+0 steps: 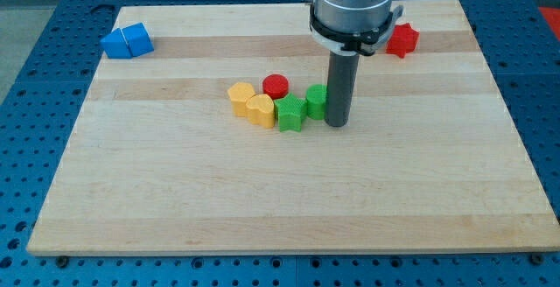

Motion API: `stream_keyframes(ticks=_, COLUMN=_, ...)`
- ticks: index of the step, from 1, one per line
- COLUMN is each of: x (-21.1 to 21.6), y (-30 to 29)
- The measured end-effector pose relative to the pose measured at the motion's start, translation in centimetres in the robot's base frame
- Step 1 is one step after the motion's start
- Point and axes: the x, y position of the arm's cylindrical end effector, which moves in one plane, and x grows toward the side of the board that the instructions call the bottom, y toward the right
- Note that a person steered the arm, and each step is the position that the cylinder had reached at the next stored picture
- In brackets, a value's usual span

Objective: Nudge the green circle along with green star left and down a bit

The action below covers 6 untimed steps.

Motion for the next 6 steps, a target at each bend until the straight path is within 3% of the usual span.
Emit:
stream_keyframes(ticks=3, x=-2.1, y=2.2)
stream_keyframes(ticks=6, x=-5.1, y=-2.6)
